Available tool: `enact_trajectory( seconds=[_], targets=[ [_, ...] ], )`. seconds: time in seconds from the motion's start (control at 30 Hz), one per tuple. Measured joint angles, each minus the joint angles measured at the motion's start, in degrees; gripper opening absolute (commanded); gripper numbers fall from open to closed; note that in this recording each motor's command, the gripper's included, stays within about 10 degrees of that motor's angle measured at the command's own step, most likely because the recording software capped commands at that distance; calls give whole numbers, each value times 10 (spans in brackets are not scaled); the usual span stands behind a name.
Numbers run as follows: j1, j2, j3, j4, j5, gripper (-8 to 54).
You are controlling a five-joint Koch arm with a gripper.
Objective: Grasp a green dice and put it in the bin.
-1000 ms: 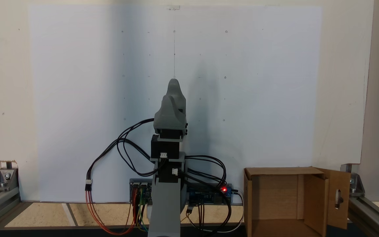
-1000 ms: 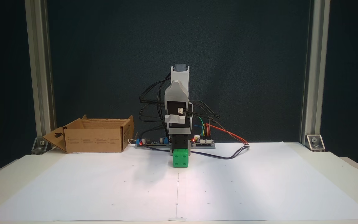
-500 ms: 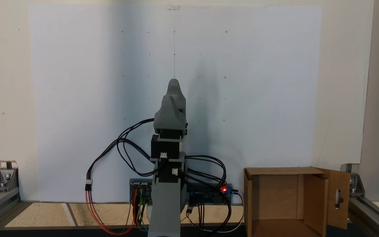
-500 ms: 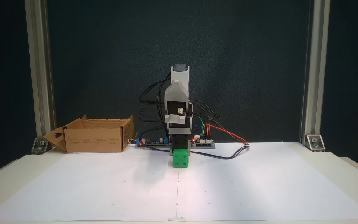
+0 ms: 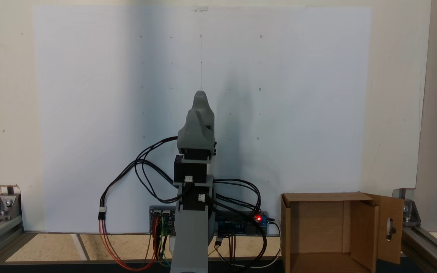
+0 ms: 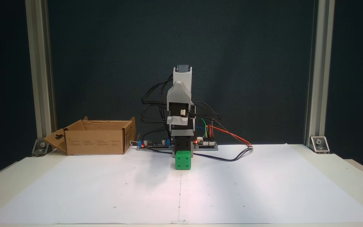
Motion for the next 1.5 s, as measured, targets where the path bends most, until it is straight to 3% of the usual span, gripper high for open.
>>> enact_trajectory(
  seconds=[1.0,1.5],
  targets=[
    [-2,0,-12,-4,0,429],
    [0,0,-239,464,12,435]
  ],
)
